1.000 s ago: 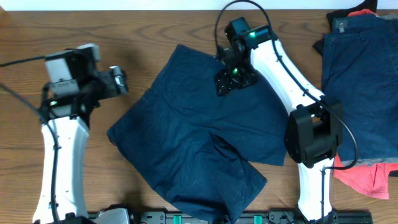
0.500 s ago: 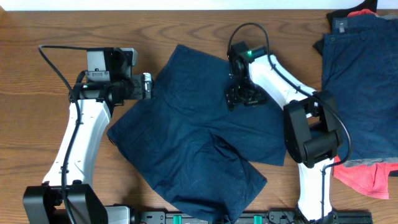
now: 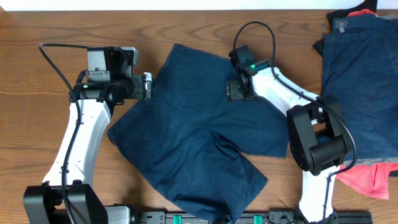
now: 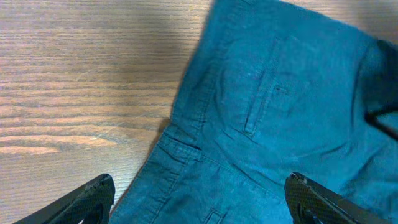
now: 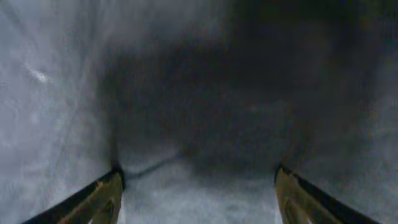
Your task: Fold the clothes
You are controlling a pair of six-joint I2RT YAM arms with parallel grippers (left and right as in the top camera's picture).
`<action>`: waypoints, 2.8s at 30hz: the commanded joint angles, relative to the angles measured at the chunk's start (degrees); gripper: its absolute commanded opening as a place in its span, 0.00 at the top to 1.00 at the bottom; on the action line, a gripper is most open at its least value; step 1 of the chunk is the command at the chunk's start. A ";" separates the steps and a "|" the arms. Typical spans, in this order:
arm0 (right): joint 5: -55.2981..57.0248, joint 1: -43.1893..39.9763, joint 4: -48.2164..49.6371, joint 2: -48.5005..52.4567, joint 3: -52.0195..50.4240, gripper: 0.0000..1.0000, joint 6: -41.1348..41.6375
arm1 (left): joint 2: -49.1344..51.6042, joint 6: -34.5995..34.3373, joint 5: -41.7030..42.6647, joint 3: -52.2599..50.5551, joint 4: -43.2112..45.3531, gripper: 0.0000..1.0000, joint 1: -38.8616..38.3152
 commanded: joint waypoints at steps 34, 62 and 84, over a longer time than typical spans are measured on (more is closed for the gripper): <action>-12.50 -7.63 -9.38 18.27 42.71 0.01 -16.70 | 6.51 2.84 -8.24 -0.13 -5.29 0.10 0.00; -17.25 -5.16 -61.26 6.54 62.10 0.12 -16.50 | 6.99 3.21 -8.24 -2.64 -23.54 0.11 8.15; 3.72 -4.94 -61.24 3.82 55.39 0.26 4.68 | 9.62 -30.42 -8.20 -13.92 -5.46 0.46 6.93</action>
